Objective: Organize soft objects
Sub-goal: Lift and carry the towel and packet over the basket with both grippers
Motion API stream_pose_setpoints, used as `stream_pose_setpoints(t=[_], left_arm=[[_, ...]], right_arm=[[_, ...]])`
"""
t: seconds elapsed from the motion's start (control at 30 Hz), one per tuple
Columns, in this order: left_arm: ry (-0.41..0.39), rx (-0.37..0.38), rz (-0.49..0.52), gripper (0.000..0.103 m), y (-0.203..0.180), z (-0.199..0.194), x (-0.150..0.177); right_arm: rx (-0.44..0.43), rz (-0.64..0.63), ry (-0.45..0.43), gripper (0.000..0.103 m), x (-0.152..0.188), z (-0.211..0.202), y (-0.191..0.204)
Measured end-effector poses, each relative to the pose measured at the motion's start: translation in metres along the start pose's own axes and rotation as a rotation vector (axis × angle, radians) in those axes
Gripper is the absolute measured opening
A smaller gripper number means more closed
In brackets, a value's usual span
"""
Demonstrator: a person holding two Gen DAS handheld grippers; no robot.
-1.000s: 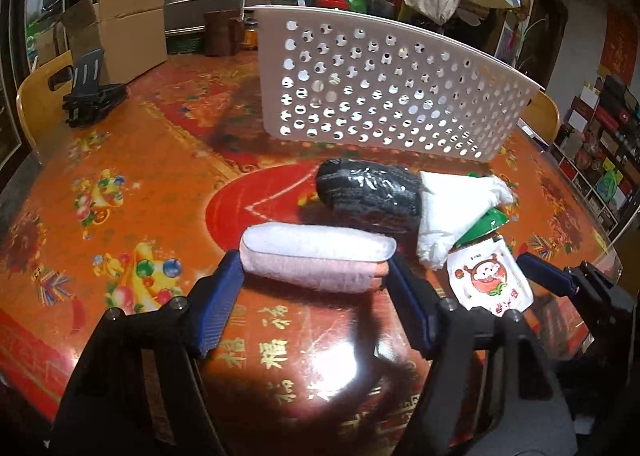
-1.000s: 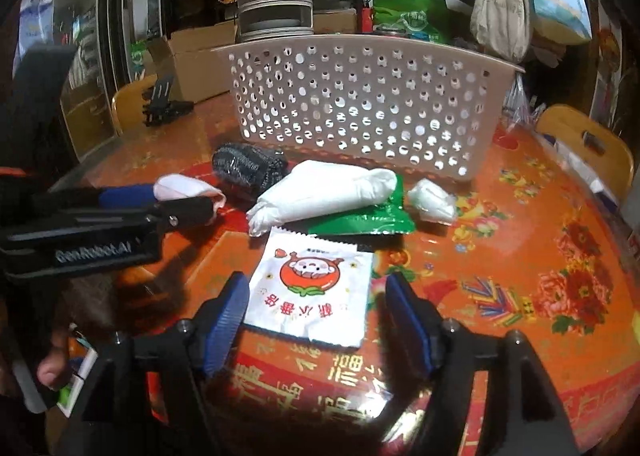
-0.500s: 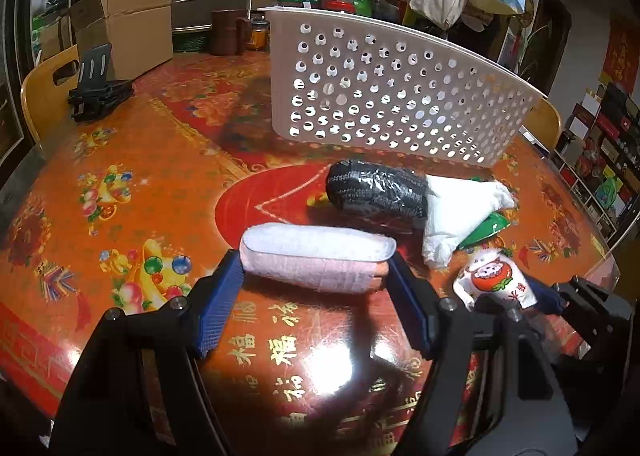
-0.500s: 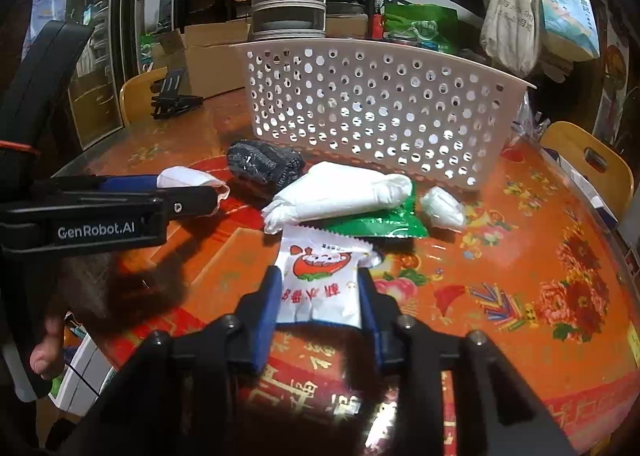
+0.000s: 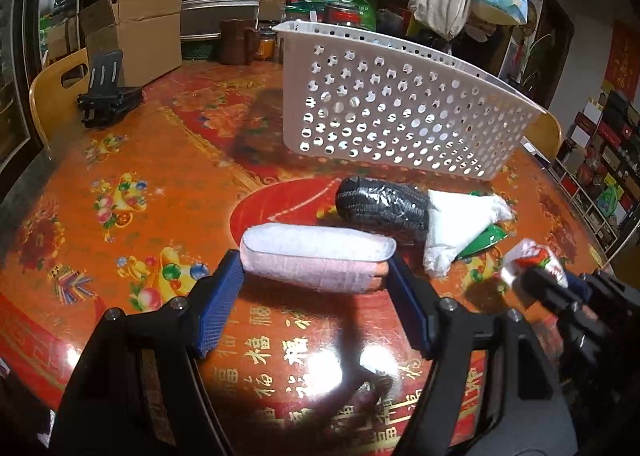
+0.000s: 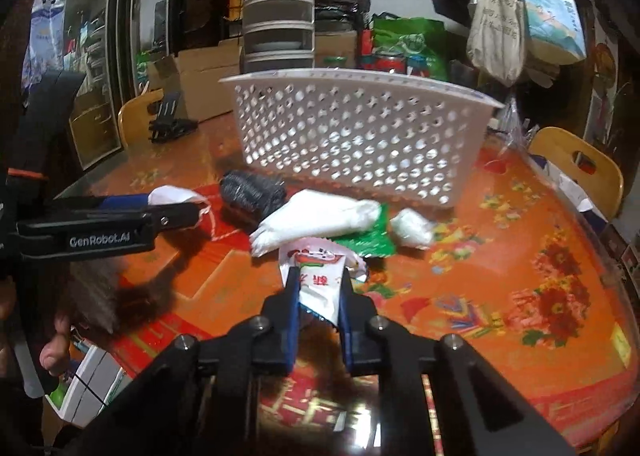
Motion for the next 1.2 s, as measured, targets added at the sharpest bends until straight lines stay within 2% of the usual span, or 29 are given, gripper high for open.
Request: stream_pose_setpoints(t=[0.4,0.6,0.97,1.2], left_arm=[[-0.040,-0.011,0.016,0.070,-0.007,-0.027,-0.015],[-0.077,-0.005,0.021,0.070,-0.009,-0.048,-0.037],[-0.135,0.006,0.044,0.070,-0.021,-0.085,-0.105],[-0.107,0.038,0.050,0.070,-0.037,-0.084,-0.167]], right_arm=[[0.026,0.008,-0.053,0.014,-0.027,-0.025,-0.020],[-0.017,0.006,-0.082,0.014,-0.053,-0.043,-0.029],[-0.031,0.023,-0.102,0.014,-0.105,-0.057,-0.052],[-0.032,0.032,-0.110,0.014,-0.152,-0.059,-0.066]])
Point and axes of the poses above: each gripper's, at about its wrist camera, not at the fingertips, and z roughly the way its jaws point, y to its left, x to its underside, the point moved 3 cm from there along z, roughly the way its jaws point, and after that the axes turned 9 degrees about y, right-handed, at the moved point
